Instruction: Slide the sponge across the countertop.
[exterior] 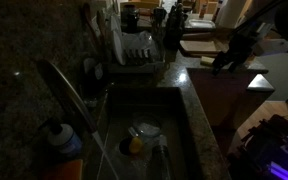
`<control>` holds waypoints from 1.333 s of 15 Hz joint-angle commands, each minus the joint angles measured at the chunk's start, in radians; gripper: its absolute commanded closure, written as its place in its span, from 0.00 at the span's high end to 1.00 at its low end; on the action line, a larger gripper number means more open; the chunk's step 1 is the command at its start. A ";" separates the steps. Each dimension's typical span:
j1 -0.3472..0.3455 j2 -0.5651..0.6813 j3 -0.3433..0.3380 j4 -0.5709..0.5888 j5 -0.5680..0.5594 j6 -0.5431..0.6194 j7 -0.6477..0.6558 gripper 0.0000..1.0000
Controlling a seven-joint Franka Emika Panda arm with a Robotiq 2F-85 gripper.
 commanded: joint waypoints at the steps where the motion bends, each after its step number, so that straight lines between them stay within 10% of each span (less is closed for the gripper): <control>1: 0.001 0.000 -0.001 0.001 0.000 -0.002 0.000 1.00; 9: -0.010 0.065 -0.137 0.164 -0.125 -0.052 -0.491 1.00; 14: -0.084 0.191 -0.158 0.175 -0.386 0.204 -0.474 1.00; 20: -0.056 0.192 -0.180 0.204 -0.300 0.075 -0.578 1.00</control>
